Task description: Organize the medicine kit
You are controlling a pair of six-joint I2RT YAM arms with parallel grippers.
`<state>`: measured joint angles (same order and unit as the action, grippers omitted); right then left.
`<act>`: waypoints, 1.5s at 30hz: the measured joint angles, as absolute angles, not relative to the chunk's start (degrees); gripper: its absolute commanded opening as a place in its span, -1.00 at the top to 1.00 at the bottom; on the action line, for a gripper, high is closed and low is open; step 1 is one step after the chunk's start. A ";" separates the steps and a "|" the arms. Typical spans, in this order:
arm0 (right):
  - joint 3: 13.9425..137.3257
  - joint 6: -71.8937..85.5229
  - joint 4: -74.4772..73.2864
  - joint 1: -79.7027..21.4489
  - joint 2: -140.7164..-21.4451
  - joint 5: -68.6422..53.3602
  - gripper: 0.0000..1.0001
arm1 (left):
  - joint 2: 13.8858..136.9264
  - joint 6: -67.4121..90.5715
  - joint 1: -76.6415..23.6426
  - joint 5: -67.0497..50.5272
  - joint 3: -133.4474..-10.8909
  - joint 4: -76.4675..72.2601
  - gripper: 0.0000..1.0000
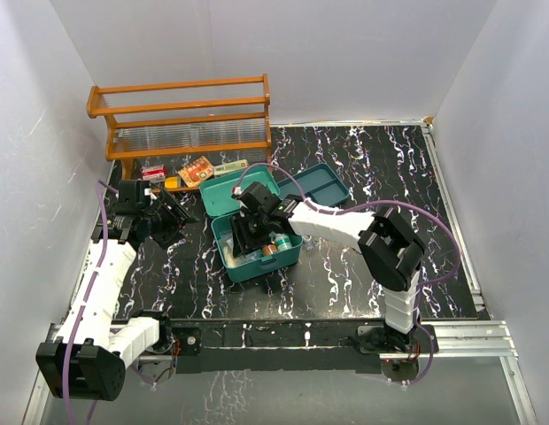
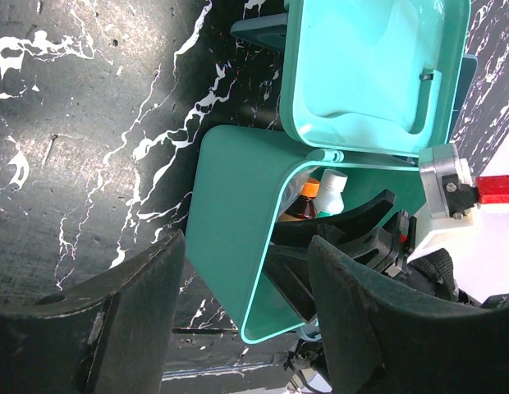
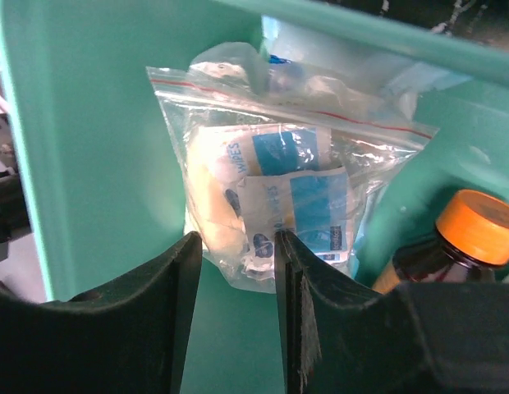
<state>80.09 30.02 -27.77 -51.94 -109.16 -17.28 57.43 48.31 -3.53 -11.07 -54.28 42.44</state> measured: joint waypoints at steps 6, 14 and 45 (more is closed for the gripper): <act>80.09 32.77 -23.97 -52.16 -109.12 -19.05 0.09 | 57.43 47.86 -3.53 -10.92 -54.41 42.44 -0.21; 77.78 35.38 -23.51 -52.47 -102.87 -10.07 0.09 | 57.45 47.29 -3.53 -10.70 -54.43 42.46 -0.22; 79.22 29.50 -27.14 -53.12 -106.17 -1.21 0.23 | 59.70 46.92 -3.53 -8.08 -55.53 42.46 -0.22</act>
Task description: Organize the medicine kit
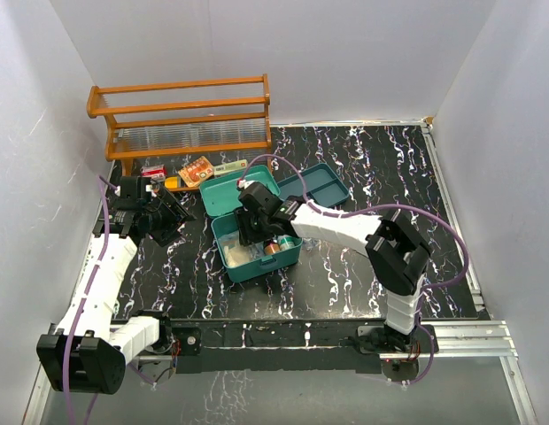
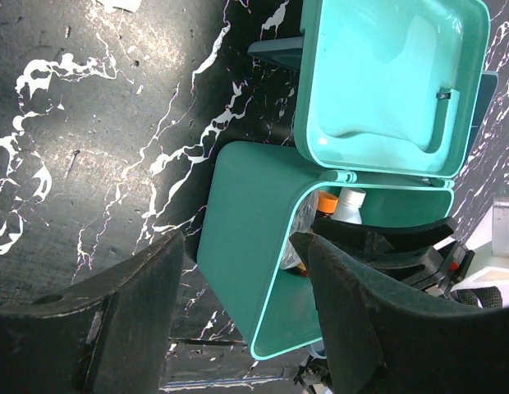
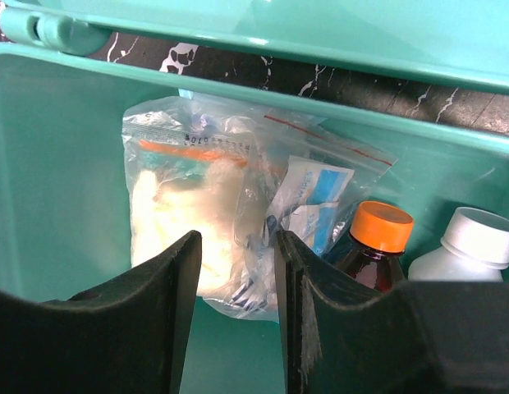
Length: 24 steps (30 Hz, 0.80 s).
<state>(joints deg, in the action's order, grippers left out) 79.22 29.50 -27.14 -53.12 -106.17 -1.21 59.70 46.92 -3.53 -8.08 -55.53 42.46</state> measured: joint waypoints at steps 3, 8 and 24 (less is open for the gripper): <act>80.25 29.10 -28.01 -53.41 -107.04 -0.27 0.23 | 59.70 46.89 -3.53 -8.08 -55.53 42.46 -0.22; 81.69 28.56 -29.93 -54.02 -108.47 2.04 0.42 | 59.70 46.89 -3.53 -8.03 -55.53 42.46 -0.22; 83.00 28.34 -28.91 -54.30 -109.08 -3.14 1.00 | 59.88 45.95 -3.55 -9.87 -54.89 40.86 -0.22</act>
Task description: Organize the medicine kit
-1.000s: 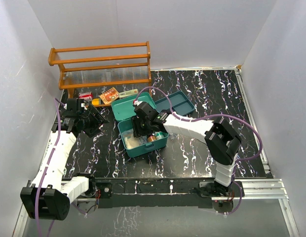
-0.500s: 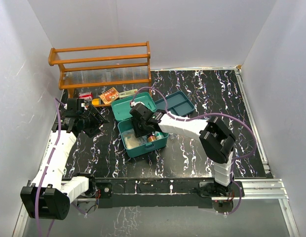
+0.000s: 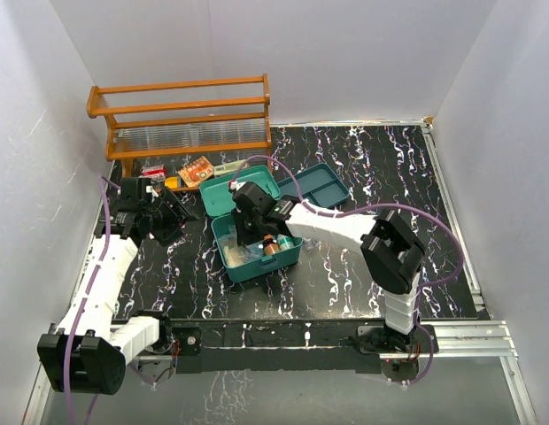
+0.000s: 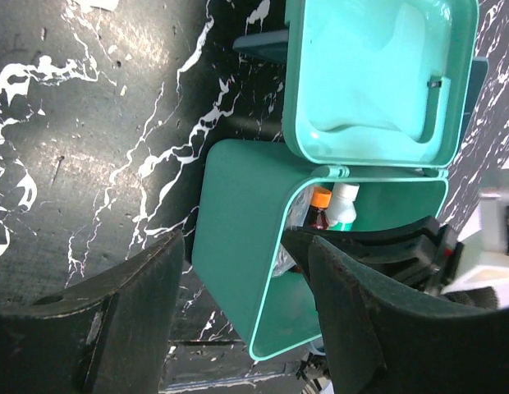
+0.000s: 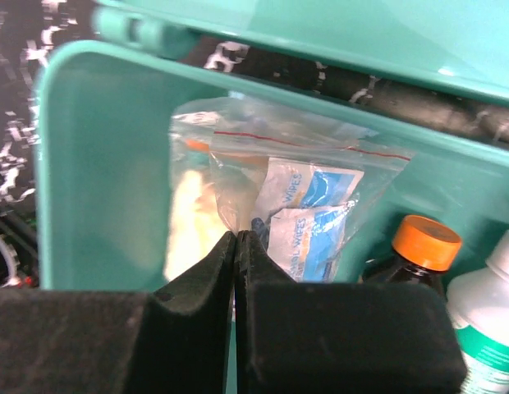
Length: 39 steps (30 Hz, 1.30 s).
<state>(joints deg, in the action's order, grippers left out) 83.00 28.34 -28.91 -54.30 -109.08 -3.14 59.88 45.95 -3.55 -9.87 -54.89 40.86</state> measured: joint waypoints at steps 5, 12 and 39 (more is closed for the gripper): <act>81.69 29.65 -24.18 -54.33 -106.69 -8.10 1.00 | 58.59 45.56 -3.53 -11.97 -52.42 39.42 -0.22; 80.42 33.12 -20.23 -54.33 -106.24 -12.29 1.00 | 58.04 45.52 -3.53 -13.30 -51.13 38.92 -0.21; 78.89 33.06 -17.78 -54.33 -111.35 -11.68 0.60 | 59.05 44.91 -3.53 -12.40 -50.87 39.05 -0.21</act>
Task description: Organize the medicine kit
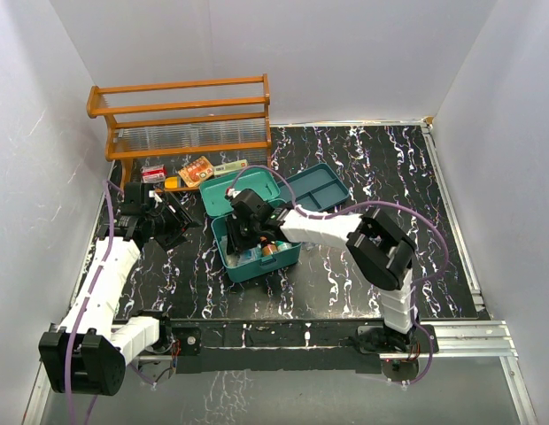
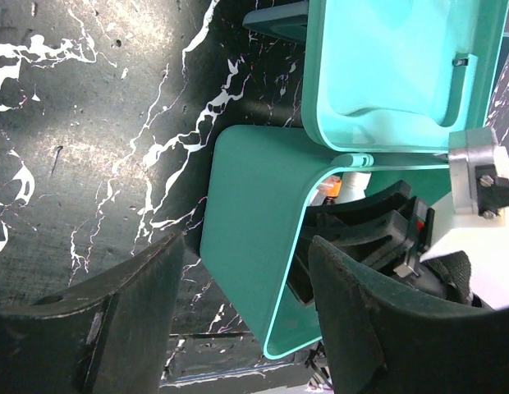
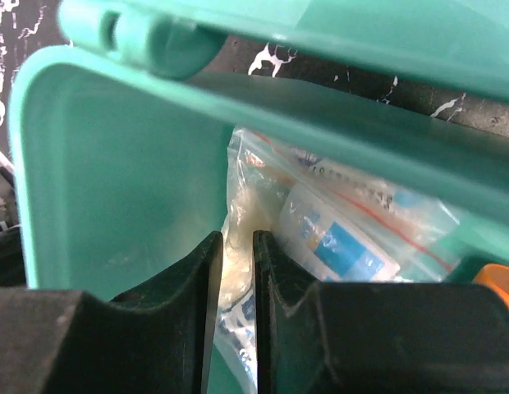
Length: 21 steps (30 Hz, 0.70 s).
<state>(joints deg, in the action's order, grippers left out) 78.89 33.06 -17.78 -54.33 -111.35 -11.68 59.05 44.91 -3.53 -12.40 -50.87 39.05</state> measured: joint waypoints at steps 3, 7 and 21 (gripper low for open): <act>79.88 32.84 -17.87 -54.33 -113.08 -11.05 0.60 | 59.48 44.75 -3.53 -12.27 -50.87 39.05 -0.21; 80.77 31.99 -18.39 -54.43 -113.51 -10.28 0.50 | 59.79 44.53 -3.53 -11.77 -50.87 39.05 -0.22; 75.18 28.56 -17.32 -52.95 -95.00 -8.91 0.29 | 61.45 46.13 -3.53 -5.54 -52.64 39.44 -0.23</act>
<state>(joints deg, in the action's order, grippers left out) 75.18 28.56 -17.32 -52.95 -95.00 -8.91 61.45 46.13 -3.53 -5.54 -52.64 39.44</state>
